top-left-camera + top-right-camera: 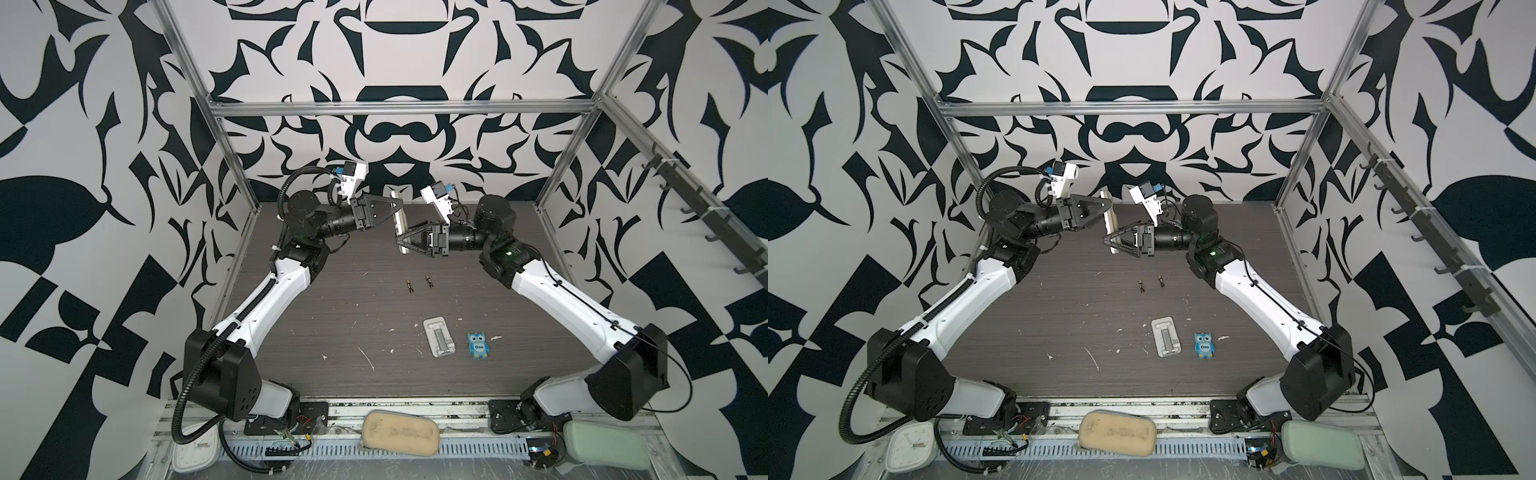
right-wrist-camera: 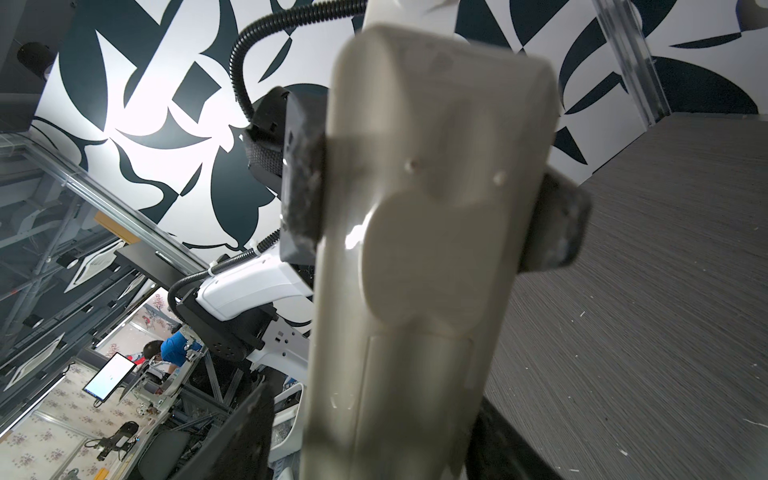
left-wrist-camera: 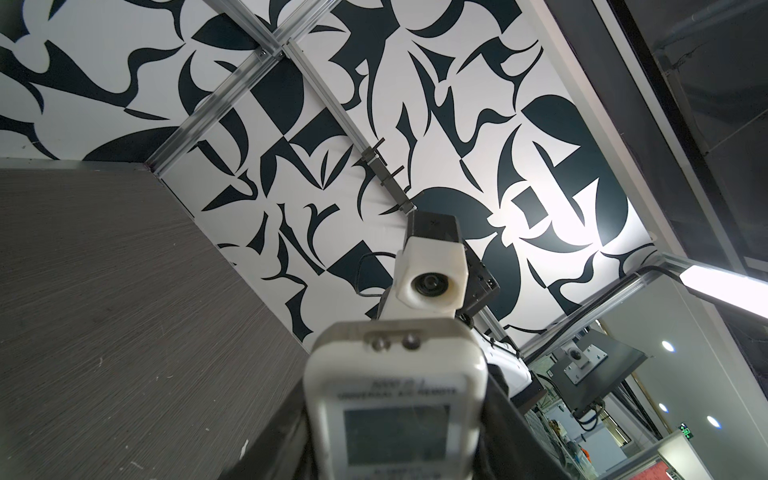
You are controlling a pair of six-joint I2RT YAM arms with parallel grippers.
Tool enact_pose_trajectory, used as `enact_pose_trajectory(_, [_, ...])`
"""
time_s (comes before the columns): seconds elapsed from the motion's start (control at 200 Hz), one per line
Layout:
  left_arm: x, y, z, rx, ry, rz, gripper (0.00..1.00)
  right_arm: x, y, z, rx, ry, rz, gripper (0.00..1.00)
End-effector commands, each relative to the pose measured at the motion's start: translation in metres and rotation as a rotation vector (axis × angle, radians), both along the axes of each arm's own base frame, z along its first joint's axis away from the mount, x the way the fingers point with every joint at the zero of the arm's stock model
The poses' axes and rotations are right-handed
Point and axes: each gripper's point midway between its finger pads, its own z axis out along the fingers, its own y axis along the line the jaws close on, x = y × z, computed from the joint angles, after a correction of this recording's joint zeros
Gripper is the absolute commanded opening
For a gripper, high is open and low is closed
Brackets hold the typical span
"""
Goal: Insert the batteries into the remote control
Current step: 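Grasp the remote's lower end with the right gripper beside the left gripper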
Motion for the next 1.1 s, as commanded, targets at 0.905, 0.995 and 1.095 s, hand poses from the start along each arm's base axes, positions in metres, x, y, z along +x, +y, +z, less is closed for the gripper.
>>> enact_pose_trajectory(0.905, [0.015,0.021,-0.010,0.157,0.061,0.257,0.99,0.028,-0.024,-0.031,-0.325,-0.212,-0.265,0.00])
enact_pose_trajectory(0.995, [0.018,0.034,-0.020,0.223,0.103,0.368,0.99,0.038,-0.038,-0.036,-0.408,-0.277,-0.359,0.00])
enact_pose_trajectory(1.095, [0.005,0.043,-0.013,0.234,0.097,0.440,0.94,0.047,-0.051,-0.040,-0.484,-0.351,-0.454,0.00])
